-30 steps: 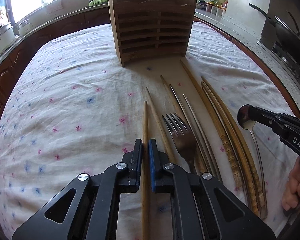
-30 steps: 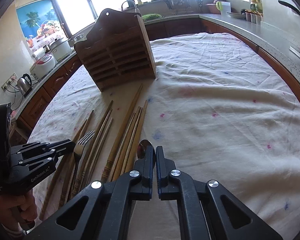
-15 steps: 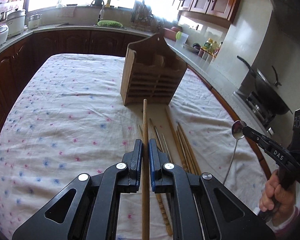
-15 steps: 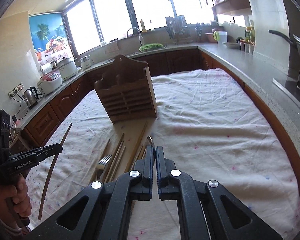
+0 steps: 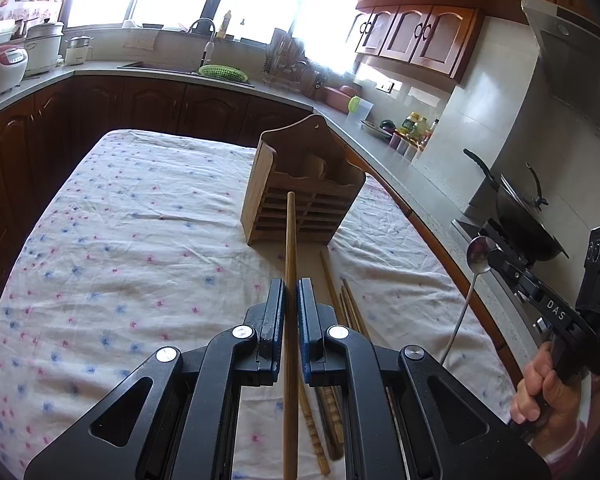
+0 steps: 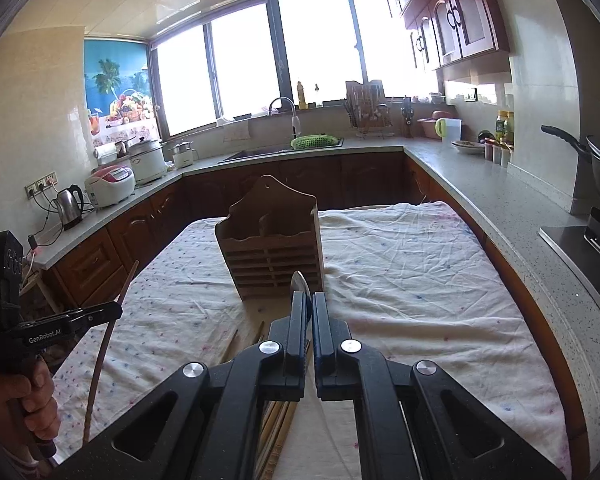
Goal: Organize utensils
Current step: 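Lift the chopstick with the left tool while the right tool carries the spoon toward the wooden holder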
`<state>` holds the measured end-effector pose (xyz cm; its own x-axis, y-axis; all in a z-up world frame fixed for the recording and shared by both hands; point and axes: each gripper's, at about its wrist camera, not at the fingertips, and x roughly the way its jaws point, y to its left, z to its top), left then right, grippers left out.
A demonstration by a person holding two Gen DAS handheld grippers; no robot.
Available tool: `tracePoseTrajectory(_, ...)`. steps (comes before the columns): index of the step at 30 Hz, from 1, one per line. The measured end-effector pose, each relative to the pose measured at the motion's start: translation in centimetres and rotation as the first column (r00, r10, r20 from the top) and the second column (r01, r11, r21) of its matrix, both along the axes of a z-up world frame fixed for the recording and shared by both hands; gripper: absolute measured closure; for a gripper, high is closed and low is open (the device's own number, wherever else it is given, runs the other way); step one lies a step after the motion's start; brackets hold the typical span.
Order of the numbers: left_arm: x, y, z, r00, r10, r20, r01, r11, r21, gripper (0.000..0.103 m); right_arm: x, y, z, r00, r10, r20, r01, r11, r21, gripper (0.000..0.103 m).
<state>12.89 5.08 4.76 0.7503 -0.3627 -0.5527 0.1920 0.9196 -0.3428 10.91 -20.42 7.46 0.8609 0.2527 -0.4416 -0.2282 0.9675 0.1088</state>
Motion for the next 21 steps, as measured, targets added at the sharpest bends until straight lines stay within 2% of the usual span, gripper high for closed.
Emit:
tracePoseTrajectory(13,-0.2,-0.3,1.6,0.998,-0.007,0.060,0.006,1.000,0.010,0.097,-0.1,-0.5,0.6,1.000,-0.011,0.027,0.010,1.000,0.003,0.100)
tracePoseTrajectory(21,1.8,0.0,3.6,0.993,0.003,0.117,-0.004,1.000,0.010,0.097,2.7,0.0,1.4,0.998,-0.030,0.055,0.030,1.000,0.001,0.100)
